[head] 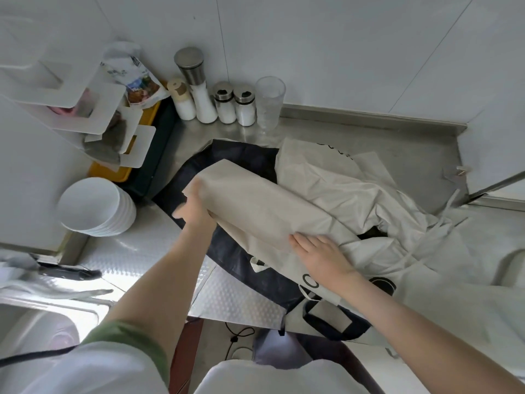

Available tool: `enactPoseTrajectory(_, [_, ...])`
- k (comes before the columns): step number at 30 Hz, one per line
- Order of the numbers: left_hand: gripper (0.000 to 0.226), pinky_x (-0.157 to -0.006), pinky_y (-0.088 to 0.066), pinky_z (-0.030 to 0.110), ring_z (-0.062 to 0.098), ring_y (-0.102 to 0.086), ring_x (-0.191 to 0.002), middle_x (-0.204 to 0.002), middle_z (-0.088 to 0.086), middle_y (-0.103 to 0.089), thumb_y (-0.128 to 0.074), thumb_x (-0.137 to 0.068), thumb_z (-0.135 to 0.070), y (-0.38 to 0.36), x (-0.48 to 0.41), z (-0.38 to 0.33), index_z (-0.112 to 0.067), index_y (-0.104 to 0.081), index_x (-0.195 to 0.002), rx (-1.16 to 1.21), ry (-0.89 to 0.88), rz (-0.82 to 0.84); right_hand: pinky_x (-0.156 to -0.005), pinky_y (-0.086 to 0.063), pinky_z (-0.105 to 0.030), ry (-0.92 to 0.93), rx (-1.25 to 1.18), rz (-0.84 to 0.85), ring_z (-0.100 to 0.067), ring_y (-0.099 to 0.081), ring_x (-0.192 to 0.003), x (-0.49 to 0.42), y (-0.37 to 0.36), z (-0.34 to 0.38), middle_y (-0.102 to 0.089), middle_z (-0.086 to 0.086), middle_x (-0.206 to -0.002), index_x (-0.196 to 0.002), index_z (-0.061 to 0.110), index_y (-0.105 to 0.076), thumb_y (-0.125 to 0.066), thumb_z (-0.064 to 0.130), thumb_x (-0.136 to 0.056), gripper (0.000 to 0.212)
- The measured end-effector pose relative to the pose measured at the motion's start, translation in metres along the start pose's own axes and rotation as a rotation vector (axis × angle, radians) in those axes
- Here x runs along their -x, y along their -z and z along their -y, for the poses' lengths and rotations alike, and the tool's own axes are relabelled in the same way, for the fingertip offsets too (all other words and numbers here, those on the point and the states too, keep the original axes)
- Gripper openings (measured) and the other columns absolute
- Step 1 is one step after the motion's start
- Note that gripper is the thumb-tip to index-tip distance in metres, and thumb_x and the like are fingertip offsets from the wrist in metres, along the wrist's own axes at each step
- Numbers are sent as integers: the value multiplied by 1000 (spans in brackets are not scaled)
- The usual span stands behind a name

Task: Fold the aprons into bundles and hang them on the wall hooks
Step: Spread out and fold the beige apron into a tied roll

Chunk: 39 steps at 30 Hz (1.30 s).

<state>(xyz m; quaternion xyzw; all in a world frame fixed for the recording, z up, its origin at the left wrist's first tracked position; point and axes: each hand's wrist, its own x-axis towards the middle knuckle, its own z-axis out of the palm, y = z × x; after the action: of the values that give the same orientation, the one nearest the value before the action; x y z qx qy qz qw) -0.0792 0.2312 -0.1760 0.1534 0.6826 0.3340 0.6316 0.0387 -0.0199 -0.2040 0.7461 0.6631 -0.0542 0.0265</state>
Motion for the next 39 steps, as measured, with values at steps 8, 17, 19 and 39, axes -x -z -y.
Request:
enactPoseTrajectory(8, [41, -85, -44, 31, 21, -53, -101, -110, -1, -56, -55, -96, -30, 9, 8, 25, -16, -49, -134, -204, -19, 157, -89, -39, -39, -284, 104, -8, -25, -57, -106, 2, 3, 1, -54, -7, -132, -144, 9, -40, -52, 2, -64, 81])
enactPoseTrajectory(17, [33, -77, -44, 29, 23, -55, -100, -115, 1, -56, -42, -98, -18, 53, 23, 3, -10, -49, -129, -8, 112, -203, -84, -31, -37, -302, 131, -135, -29, -60, -91, -11, 5, -16, -63, -10, -101, -112, 4, -61, -60, 6, -65, 47])
enactPoseTrajectory(19, [48, -92, -44, 31, 26, -51, -121, -134, 7, -51, -51, -94, -11, 54, 11, 4, -6, -40, -141, -462, -146, -249, -83, -31, -35, -217, 134, -181, -27, -56, -90, -9, 3, -14, -62, -9, -100, -115, 5, -55, -70, 8, -57, 60])
enactPoseTrajectory(39, [57, -96, -30, 36, 23, -51, -117, -126, 1, -57, -33, -96, -61, -28, 28, 51, -22, -42, -137, -2213, -1150, 825, -73, -46, -34, -815, -413, 194, -28, -59, -98, 44, 35, -58, -61, -5, -114, -134, 22, -44, -42, 18, -93, 41])
